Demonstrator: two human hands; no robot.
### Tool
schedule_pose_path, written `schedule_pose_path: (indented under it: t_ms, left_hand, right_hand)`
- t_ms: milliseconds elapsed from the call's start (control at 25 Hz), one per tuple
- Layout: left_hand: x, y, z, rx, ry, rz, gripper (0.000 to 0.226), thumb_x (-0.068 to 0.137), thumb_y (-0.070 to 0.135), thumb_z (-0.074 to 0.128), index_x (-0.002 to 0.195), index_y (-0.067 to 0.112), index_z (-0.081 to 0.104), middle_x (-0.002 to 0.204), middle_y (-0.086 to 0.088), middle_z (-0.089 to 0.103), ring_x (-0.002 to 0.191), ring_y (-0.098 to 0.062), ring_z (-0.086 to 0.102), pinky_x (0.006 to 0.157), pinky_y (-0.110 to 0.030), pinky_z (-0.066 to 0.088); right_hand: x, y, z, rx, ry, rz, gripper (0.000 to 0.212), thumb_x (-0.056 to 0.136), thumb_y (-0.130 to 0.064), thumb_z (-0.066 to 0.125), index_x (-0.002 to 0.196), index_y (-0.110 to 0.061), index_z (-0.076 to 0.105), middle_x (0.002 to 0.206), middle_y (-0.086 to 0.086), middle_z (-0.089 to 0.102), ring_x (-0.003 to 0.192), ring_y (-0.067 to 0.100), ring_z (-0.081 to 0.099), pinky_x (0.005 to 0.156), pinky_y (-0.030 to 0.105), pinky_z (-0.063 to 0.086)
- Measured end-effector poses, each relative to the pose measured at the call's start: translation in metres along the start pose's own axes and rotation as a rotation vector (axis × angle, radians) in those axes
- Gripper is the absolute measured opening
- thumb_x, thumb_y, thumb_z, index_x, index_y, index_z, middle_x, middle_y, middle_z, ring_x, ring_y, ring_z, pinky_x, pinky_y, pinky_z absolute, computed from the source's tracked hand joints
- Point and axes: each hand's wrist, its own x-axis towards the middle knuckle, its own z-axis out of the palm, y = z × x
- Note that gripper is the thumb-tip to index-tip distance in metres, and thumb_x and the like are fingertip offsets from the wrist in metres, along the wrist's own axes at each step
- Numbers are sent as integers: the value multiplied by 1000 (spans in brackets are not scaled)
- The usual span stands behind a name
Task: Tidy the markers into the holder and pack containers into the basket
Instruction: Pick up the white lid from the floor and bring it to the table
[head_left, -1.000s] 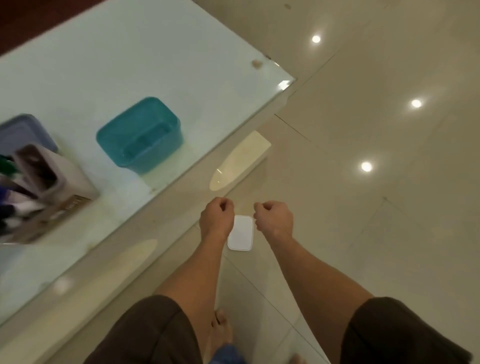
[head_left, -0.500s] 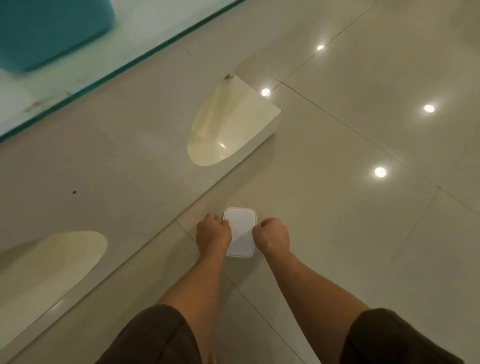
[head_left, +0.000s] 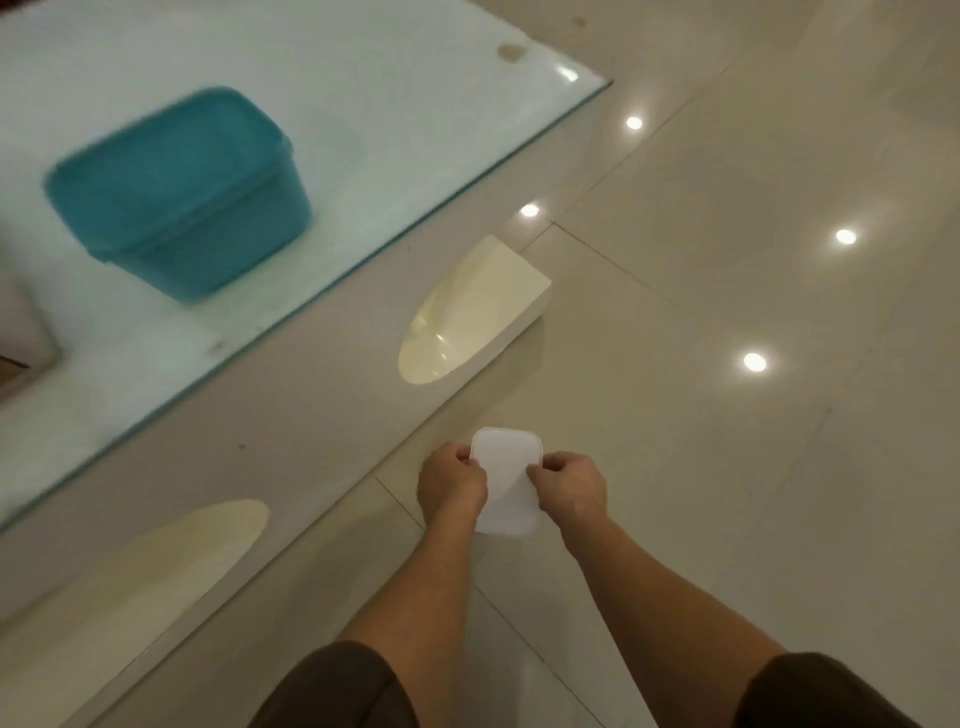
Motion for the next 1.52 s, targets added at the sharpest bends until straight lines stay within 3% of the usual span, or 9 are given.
schedule_pose_path:
  t_ms: [280, 560, 760, 880, 1000, 1120, 1280, 1400, 1520]
  left_hand:
    - [-140, 136, -146, -176, 130, 118, 20, 97, 20, 53, 109, 22, 70, 108, 0, 71, 94, -23, 64, 76, -28, 45]
    - [-212, 230, -300, -352, 224, 317, 19, 97, 31, 55, 104, 24, 71, 93, 5, 73, 82, -19, 66, 77, -32, 56]
    - [-206, 223, -395, -715, 274, 303, 23, 95, 39, 51, 89, 28, 70, 80, 9, 75, 71, -18, 71, 71, -37, 56]
    - [-183, 211, -430, -720, 227, 274, 29, 94, 47, 57, 92, 23, 72, 87, 5, 73, 75, -17, 71, 63, -29, 52]
    - [-146, 192, -448, -615, 147, 252, 16, 92, 27, 61, 104, 28, 72, 104, 1, 73, 85, -20, 70, 61, -28, 50]
    - [-118, 182, -454, -554, 30, 213, 35, 92, 8, 52, 119, 28, 65, 117, -2, 67, 101, -22, 64, 71, -32, 56]
    - [-95, 176, -455, -457, -80, 197, 33, 98, 6, 44, 117, 23, 66, 114, 0, 63, 100, -18, 61, 76, -30, 53]
    - [-77, 169, -447, -432, -96, 182, 33, 100, 7, 42, 110, 24, 69, 111, 2, 64, 97, -16, 59, 72, -27, 50]
    - [-65, 157, -434, -445, -84, 172, 33, 100, 9, 43, 111, 24, 70, 114, 2, 64, 99, -16, 59, 78, -27, 50]
  right_hand:
    - [-130, -142, -154, 116, 116, -182, 19, 90, -26, 65, 99, -18, 80, 87, -3, 76, 84, 19, 70, 73, 27, 52]
    - [-222, -287, -250, 192, 86, -450, 15, 87, -33, 72, 96, -23, 80, 82, -8, 76, 79, 19, 72, 85, 41, 61]
    - [-261, -359, -211, 182, -57, -603, 27, 80, -37, 65, 101, -28, 79, 80, -10, 76, 80, 16, 73, 82, 44, 62]
    - [-279, -373, -178, 177, -90, -676, 32, 84, -26, 61, 111, -23, 77, 90, -9, 75, 80, 8, 70, 81, 31, 62]
    - [-292, -369, -143, 148, -49, -782, 31, 83, -25, 66, 112, -20, 77, 95, -9, 74, 80, 2, 68, 78, 22, 59]
    - [-293, -360, -112, 73, -35, -839, 39, 79, -40, 64, 110, -20, 76, 95, -9, 74, 82, 6, 68, 81, 28, 59]
    - [-283, -359, -93, -90, -17, -740, 38, 91, -46, 64, 123, -26, 66, 98, -11, 71, 84, 5, 67, 80, 24, 55]
    - [-259, -362, -86, -169, 65, -560, 55, 95, -54, 57, 141, -24, 49, 124, -3, 58, 106, 16, 62, 78, 29, 47]
    - [-231, -368, -81, -177, 6, -469, 42, 98, -43, 58, 130, -17, 60, 119, 4, 61, 107, 24, 64, 76, 29, 41]
